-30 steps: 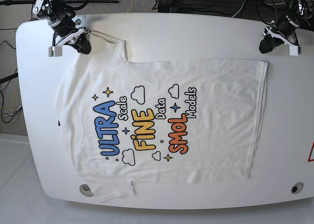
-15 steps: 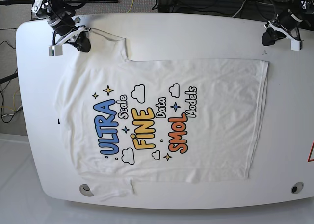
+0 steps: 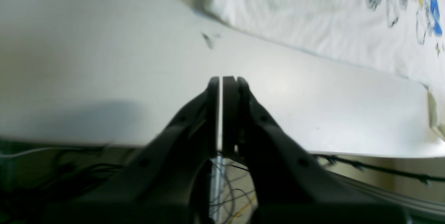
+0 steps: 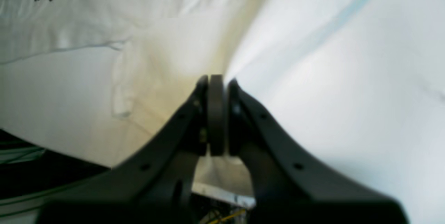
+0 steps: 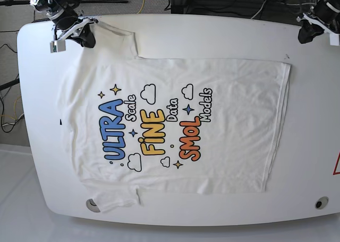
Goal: Fold the T-shirt properly
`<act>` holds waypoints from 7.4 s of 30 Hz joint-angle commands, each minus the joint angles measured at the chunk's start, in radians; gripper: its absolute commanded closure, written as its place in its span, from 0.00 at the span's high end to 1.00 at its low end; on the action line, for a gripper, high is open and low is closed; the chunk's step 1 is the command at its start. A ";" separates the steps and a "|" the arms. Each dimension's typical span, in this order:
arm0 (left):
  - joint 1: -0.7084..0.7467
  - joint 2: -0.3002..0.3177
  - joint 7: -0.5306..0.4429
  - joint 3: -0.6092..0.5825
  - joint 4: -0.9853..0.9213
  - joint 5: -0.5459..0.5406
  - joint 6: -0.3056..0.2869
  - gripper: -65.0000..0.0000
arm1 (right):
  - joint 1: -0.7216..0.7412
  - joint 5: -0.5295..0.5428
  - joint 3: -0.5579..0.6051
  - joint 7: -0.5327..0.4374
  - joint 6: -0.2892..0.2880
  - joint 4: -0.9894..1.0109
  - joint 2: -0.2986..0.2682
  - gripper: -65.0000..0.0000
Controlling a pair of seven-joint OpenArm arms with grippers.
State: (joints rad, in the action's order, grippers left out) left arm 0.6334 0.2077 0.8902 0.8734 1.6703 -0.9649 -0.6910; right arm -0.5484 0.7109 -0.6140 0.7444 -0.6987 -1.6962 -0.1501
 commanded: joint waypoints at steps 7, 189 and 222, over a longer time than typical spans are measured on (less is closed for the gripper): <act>-0.007 0.005 -0.003 0.074 0.066 -0.014 -0.007 0.00 | -0.048 0.012 -0.041 -0.011 0.001 -0.014 -0.012 0.00; -0.103 0.049 0.039 -0.188 -0.161 0.026 0.051 0.00 | -0.020 -0.047 -0.046 0.051 0.001 0.010 -0.010 0.00; -0.142 0.058 0.020 -0.180 -0.185 0.036 0.049 0.06 | -0.003 -0.056 -0.045 0.053 0.001 0.023 -0.008 0.00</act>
State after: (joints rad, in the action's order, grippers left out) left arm 0.4923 0.2504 0.9298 0.6842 1.4769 -0.9173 -0.6365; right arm -0.5514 0.6579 -0.6540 0.7971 -0.6926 -1.6665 -0.1471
